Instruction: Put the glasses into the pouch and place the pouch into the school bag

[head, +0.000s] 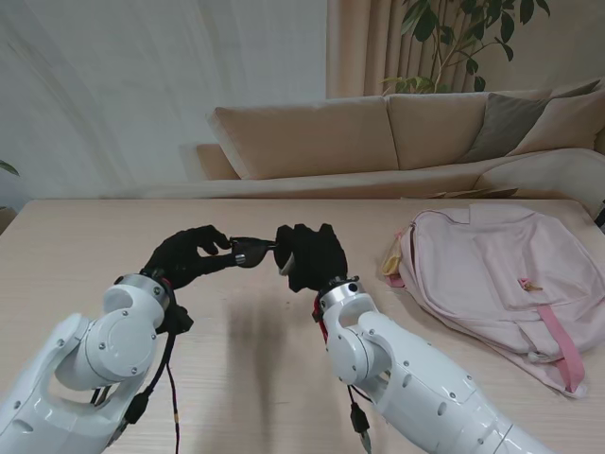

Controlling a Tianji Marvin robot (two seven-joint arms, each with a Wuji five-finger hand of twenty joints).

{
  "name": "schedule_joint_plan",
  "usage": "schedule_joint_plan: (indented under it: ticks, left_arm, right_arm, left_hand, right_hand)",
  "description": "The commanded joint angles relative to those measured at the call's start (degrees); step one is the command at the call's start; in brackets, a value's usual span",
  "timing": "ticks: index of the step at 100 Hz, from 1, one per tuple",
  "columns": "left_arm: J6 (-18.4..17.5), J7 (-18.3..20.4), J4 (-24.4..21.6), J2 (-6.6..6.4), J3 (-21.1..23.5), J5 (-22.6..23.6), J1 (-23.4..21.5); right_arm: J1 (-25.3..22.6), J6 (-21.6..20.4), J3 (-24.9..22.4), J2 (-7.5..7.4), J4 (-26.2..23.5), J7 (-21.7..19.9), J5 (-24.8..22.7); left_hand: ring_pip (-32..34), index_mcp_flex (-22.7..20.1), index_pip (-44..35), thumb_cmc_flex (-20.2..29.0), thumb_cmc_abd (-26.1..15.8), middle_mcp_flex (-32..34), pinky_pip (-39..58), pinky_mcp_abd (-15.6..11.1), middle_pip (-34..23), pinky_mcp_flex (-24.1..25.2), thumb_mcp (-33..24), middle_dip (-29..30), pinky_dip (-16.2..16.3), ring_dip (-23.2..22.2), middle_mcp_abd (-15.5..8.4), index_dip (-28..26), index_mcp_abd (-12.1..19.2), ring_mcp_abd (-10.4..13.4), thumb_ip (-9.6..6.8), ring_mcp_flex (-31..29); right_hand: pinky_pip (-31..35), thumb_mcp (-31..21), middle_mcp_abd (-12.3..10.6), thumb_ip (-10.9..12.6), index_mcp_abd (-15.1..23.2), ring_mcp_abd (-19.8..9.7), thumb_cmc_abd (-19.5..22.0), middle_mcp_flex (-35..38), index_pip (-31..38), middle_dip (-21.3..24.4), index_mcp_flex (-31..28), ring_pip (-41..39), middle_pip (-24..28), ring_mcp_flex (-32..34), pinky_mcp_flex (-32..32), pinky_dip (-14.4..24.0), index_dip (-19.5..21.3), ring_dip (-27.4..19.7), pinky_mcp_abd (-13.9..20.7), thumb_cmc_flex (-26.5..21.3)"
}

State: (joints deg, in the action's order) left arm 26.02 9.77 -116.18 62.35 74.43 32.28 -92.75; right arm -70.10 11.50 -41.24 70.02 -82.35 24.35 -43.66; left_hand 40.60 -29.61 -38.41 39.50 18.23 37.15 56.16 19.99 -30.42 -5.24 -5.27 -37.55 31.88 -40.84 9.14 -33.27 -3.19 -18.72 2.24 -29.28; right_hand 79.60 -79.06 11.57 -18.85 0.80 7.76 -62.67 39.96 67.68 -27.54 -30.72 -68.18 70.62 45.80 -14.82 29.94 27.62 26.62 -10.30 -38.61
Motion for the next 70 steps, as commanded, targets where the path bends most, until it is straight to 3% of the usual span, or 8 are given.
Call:
schedule_joint_plan:
  ticks: [1, 12, 13, 18, 23, 28, 42, 70]
  left_arm:
    - [0.4, 1.4, 0.3, 0.06, -0.8, -0.4, 0.7]
    - [0.3, 0.8, 1.6, 0.30, -2.1, -1.5, 2.6]
    - [0.3, 0.7, 1.7, 0.33, -2.3, -1.7, 2.8]
    - [0.0, 0.4, 2.3, 0.48, -2.8, -2.5, 3.7]
    - [-0.9, -0.7, 2.9, 0.74, -3.4, -2.6, 4.4]
    - [-2.2, -2.3, 3.6, 1.08, -3.9, -2.7, 5.0]
    - [-4.0, -2.3, 3.6, 1.02, -4.9, -1.4, 6.3]
    - [-5.9, 2.3, 2.9, -0.17, -6.8, 4.0, 9.1]
  right_arm:
    - [0.0, -0.1, 0.1, 0.12, -0.2, -0.7, -0.3]
    - [0.2, -0.7, 0.4, -0.06, -0.2, -1.0, -0.7]
    - [0.3, -0.7, 0.4, -0.09, -0.2, -1.0, -0.8]
    - [0.4, -0.8, 0.6, -0.15, -0.2, -1.2, -1.0]
    - [0.4, -0.9, 0.6, -0.14, -0.2, -1.2, -1.0]
    - [0.4, -0.9, 0.7, -0.16, -0.3, -1.3, -1.0]
    - [0.5, -1.3, 0.9, -0.27, -0.4, -1.5, -1.3]
    - [0.9, -1.7, 1.5, -0.32, -0.4, -1.9, -1.5]
  left_hand:
    - [3.2, -2.6, -1.2, 0.6, -0.5, 2.4, 4.1, 0.7, -2.0, -0.8, 1.2, -1.5, 1.6, -1.9, 0.8, -1.9, -1.4, -1.0, -2.22, -2.7]
    - [6.9, -7.3, -5.2, 3.5, 0.6, 8.0, 7.0, 1.2, -4.8, -2.3, -2.4, -3.4, 2.0, -3.3, 0.7, -4.9, 0.8, -1.7, -2.46, -6.9]
    - [7.4, -7.7, -5.6, 3.5, 1.5, 8.6, 7.2, 1.2, -5.1, -2.4, -4.8, -4.1, 1.9, -3.4, 0.7, -5.9, 1.2, -1.7, -1.58, -7.3]
    - [9.8, -10.2, -9.8, 7.6, 5.2, 12.7, 8.4, 1.2, -7.3, -3.2, -8.3, -5.4, 2.3, -4.0, 0.1, -8.0, 4.4, -1.7, -0.69, -10.4]
    - [12.5, -13.3, -15.4, 11.1, 5.5, 17.5, 9.8, 1.3, -9.7, -4.7, -8.6, -6.5, 3.0, -4.5, -0.9, -7.9, 7.9, -1.7, -0.77, -14.1]
    - [14.2, -15.6, -17.4, 12.3, 5.4, 20.2, 10.8, 1.5, -10.9, -5.6, -9.7, -7.1, 3.5, -5.0, -1.2, -8.3, 9.1, -1.9, -0.60, -16.2]
    - [15.6, -17.4, -17.9, 12.8, 5.8, 22.5, 12.2, 1.5, -11.3, -7.2, -10.9, -7.7, 4.2, -5.1, -1.3, -7.8, 9.3, -1.7, -0.13, -18.5]
    - [18.4, -20.2, -18.5, 11.8, 8.4, 26.0, 14.8, 1.1, -12.2, -9.8, -14.1, -9.0, 5.6, -5.8, -0.4, -5.9, 8.6, -1.6, 0.09, -21.8]
  right_hand:
    - [1.9, -5.9, -1.4, 0.4, 0.7, -1.7, 3.9, 0.0, 3.2, -0.8, -0.6, -2.6, 1.9, -0.6, 0.8, 1.5, -0.3, 0.8, -0.7, -1.9]
    - [2.0, -6.2, -1.5, 0.3, 0.7, -1.8, 3.3, -0.2, 3.1, -1.0, -0.5, -2.6, 1.9, -0.8, 1.0, 1.5, -0.1, 1.0, -0.6, -1.6]
    - [2.0, -6.2, -1.5, 0.3, 0.7, -1.8, 3.5, -0.2, 3.0, -1.0, -0.5, -2.6, 1.9, -0.7, 1.0, 1.5, -0.1, 1.0, -0.6, -1.4]
    - [2.0, -6.2, -1.4, 0.3, 0.7, -1.8, 3.3, -0.1, 3.0, -1.1, -0.5, -2.6, 1.8, -0.8, 1.0, 1.5, 0.1, 1.1, -0.7, -1.7]
    - [2.0, -6.2, -1.4, 0.3, 0.6, -1.7, 3.1, -0.1, 3.0, -1.1, -0.6, -2.6, 1.9, -0.7, 1.0, 1.5, 0.1, 1.1, -0.7, -1.7]
    - [2.0, -6.3, -1.4, 0.2, 0.6, -1.7, 2.9, 0.0, 2.9, -1.1, -0.7, -2.7, 1.9, -0.6, 0.9, 1.5, 0.2, 1.1, -0.7, -1.8]
    - [2.2, -6.3, -1.3, 0.2, 0.6, -1.6, 2.9, 0.1, 2.8, -1.3, -0.7, -2.9, 1.9, -0.6, 0.8, 1.6, 0.4, 1.2, -0.8, -2.0]
    - [2.8, -6.3, -1.1, 0.1, 0.6, -1.2, 2.1, 0.6, 2.6, -1.8, -1.2, -4.5, 2.4, 0.3, -0.2, 1.8, 0.8, 1.4, -1.0, -3.1]
